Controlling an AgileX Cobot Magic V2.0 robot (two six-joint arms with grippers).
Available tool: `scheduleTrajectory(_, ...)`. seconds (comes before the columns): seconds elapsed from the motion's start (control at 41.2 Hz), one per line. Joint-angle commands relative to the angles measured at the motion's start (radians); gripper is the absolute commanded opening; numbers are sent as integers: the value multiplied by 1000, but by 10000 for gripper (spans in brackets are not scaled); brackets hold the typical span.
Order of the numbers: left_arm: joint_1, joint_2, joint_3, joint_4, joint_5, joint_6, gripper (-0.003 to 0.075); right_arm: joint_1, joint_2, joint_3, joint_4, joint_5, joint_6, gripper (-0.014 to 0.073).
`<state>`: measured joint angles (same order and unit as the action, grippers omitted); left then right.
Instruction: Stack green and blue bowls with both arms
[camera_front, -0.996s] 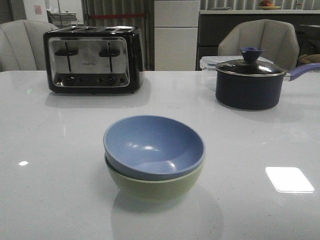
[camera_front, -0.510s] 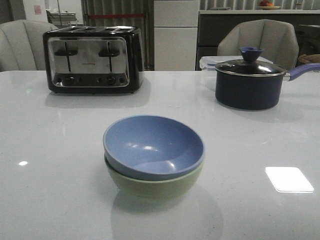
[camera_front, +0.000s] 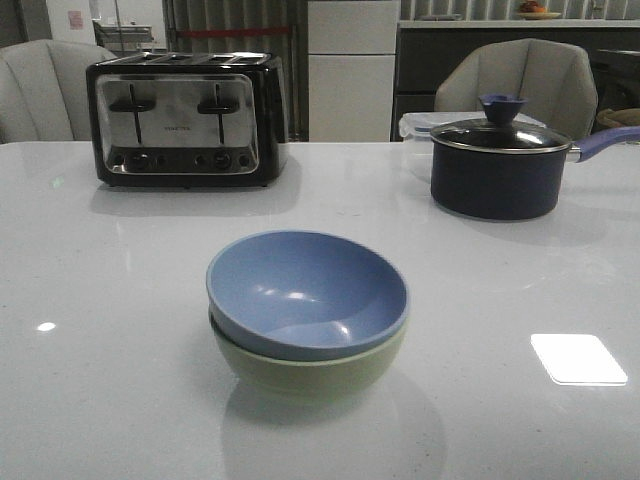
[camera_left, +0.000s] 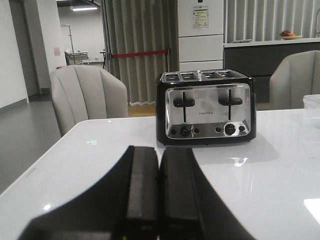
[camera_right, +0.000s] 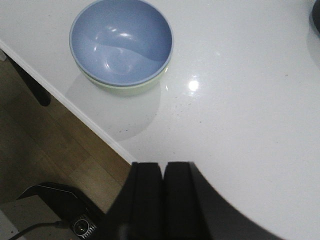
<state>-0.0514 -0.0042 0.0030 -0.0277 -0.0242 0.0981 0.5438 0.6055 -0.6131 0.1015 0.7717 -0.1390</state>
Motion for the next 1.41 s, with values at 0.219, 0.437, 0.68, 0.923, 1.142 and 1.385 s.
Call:
scheduleTrajectory(0.219,3,-22,6,-11,-86,0,93,1,1,-26,-3,-64,-10,55)
scheduleTrajectory(0.437,3,-22,6,-11,-86,0,93,1,1,-26,-3,-64,-10,55)
scheduleTrajectory(0.68,3,-22,6,-11,-86,0,93,-3,-15,-18,-4,-74,-10,55)
scheduleTrajectory(0.923,3,-20,6,-11,-86,0,93,-272,-233,195,-9,-356,-10,55)
scheduleTrajectory(1.142,3,-20,6,-11,-86,0,93,-448,-471,443,-9,-645,-10,55)
scheduleTrajectory(1.385,3,-20,6,-11,-86,0,93,-509,-637,588,-7,-711,-10,55)
